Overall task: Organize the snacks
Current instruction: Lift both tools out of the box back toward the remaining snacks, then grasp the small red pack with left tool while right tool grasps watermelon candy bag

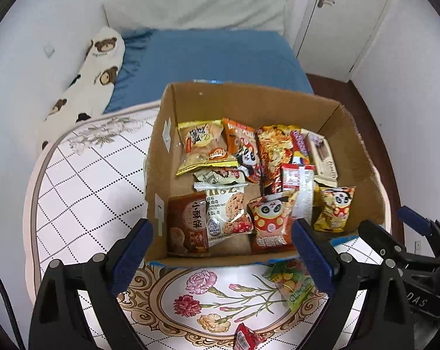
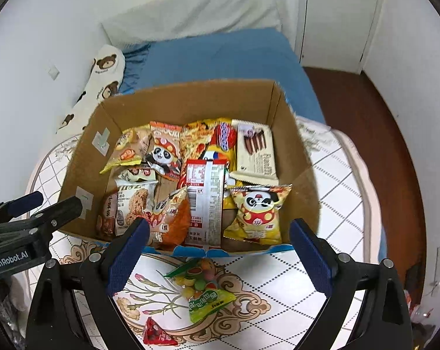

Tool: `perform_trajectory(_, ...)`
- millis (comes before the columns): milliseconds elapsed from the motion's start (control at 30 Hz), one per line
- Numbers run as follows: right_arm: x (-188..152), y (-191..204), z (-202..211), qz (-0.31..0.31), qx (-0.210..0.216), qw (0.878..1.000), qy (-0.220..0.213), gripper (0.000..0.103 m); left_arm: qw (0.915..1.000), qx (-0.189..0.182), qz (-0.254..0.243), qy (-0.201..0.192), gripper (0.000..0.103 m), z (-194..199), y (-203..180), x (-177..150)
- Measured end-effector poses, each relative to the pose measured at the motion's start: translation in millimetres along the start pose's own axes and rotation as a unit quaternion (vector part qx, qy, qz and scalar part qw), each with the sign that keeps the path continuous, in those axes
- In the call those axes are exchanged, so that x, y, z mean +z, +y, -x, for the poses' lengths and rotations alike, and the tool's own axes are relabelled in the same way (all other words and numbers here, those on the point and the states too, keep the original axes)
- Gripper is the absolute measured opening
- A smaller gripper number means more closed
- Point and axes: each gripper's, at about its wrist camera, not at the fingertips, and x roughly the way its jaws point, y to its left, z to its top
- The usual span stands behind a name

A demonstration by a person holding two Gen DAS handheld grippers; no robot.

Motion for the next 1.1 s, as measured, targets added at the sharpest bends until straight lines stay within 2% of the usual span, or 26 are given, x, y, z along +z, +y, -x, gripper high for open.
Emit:
perform_trajectory(267, -16.7, 3.5, 54.0, 0.021, -0.002, 0.998, -0.057, 0.098, 0.9982, -0.006, -0.004, -0.06, 0.097, 49.8, -7.4, -27.4)
perform_trajectory(533, -37.6, 5.2, 103.8, 0.024, 0.008, 0.994, -0.108, 0.098, 0.9922, 0.002, -0.017, -0.123, 0.097, 98.7, -18.7, -52.1)
perform_trajectory(733, -51.5, 2.4, 130.1, 0.019, 0.012, 0.991, -0.128, 0.098, 0.9894, 0.005, -0.021, -0.144, 0.097, 118.9, -23.3, -63.7)
perform_trajectory(900, -61.5, -3.7, 137.5, 0.005, 0.026, 0.992, -0.125, 0.098, 0.9898, 0.004, -0.013, -0.142, 0.097, 121.8, -22.5, -71.3)
perform_trajectory(1000, -68.7, -9.1, 124.5, 0.001, 0.032, 0.995, -0.099, 0.098, 0.9921, 0.009, -0.015, -0.124, 0.097, 109.9, -21.6, -80.8)
perform_trajectory(1100, -80.2, -14.3, 92.7, -0.004, 0.041, 0.998, -0.048, 0.098, 0.995, 0.022, -0.015, -0.096, 0.097, 88.5, -19.1, -93.6)
